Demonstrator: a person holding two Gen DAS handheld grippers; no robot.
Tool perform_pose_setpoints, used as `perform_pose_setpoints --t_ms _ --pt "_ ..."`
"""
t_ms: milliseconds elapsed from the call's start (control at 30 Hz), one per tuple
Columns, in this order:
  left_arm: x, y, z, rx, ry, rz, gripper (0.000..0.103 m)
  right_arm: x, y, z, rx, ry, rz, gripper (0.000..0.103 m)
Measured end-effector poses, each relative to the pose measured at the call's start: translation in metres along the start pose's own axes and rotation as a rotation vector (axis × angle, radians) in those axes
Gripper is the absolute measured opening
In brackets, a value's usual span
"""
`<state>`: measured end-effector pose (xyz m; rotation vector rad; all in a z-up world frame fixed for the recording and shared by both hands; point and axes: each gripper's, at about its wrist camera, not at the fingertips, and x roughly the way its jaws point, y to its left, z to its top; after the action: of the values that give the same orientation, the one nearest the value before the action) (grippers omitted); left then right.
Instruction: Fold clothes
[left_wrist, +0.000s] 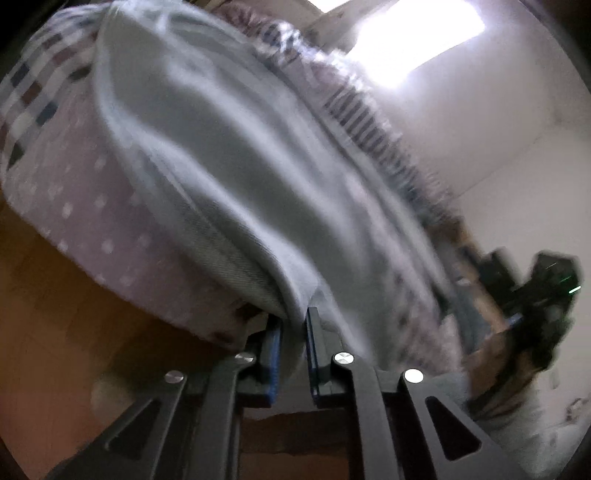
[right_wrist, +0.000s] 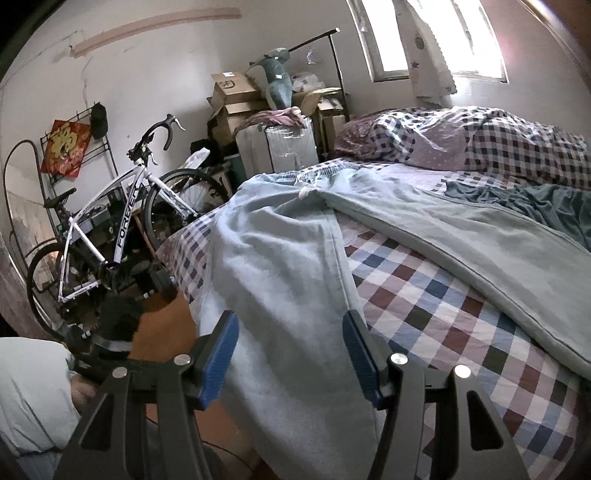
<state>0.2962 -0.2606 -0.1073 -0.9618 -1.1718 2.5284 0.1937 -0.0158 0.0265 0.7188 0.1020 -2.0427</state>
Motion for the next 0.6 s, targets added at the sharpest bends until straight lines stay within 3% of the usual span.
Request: perform_pose_setpoints --t_ms 267,600 --pt "-0.022 -0.021 0.032 -0.021 -0.103 -0.108 0.005 0.002 0.058 -0.023 -0.158 0.068 0.093 0.062" --pt "-0.028 -0.092 0.090 0.133 -0.096 -0.179 0.001 -0.009 0.108 -0.070 -0.293 0.145 0.095 0.062"
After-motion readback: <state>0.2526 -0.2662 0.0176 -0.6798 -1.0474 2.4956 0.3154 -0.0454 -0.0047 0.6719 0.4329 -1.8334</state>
